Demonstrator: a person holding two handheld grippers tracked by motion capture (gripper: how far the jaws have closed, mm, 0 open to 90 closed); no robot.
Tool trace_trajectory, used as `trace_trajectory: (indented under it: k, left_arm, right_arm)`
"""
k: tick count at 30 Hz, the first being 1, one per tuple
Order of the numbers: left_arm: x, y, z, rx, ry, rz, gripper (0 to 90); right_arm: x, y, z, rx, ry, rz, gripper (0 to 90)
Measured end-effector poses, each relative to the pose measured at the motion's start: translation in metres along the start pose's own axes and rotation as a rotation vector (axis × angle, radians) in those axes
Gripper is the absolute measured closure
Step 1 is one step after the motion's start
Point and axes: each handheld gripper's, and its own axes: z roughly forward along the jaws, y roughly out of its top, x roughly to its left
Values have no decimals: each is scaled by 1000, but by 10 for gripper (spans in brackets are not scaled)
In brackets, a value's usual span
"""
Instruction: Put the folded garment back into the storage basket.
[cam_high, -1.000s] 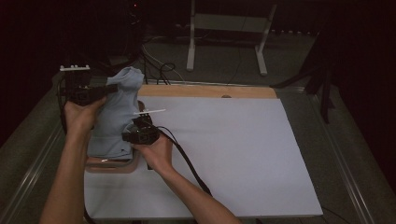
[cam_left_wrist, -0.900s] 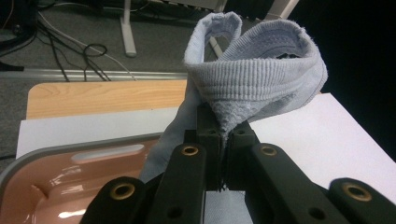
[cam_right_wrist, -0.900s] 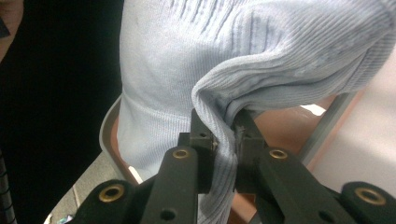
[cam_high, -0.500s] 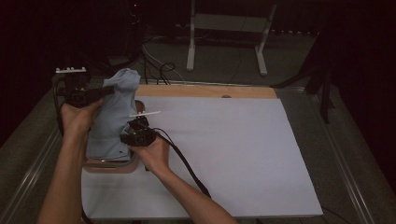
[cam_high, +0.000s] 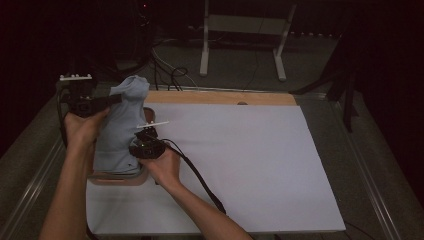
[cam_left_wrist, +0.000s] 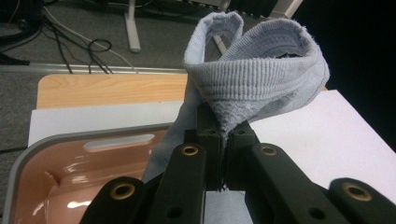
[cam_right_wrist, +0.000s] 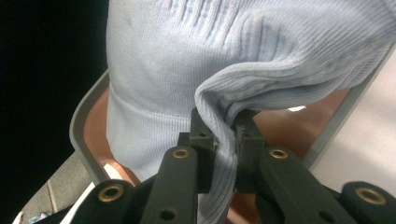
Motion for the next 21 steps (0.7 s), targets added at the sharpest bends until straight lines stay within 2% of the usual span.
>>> trace_trajectory:
  k: [6, 10, 11, 14, 21]
  left_arm:
    - [7, -4, 0, 5, 10, -14, 884]
    - [10, -8, 1, 12, 14, -21, 883]
    - [10, -9, 1, 12, 15, -22, 883]
    - [12, -11, 3, 18, 16, -26, 883]
    - [15, -14, 3, 25, 27, -35, 882]
  right_arm:
    - [3, -5, 4, 9, -8, -16, 816]
    - [2, -8, 9, 22, -26, -43, 815]
    - [4, -9, 10, 23, -29, -29, 816]
    - [4, -11, 12, 32, -39, -52, 815]
    - [4, -14, 15, 48, -48, -63, 815]
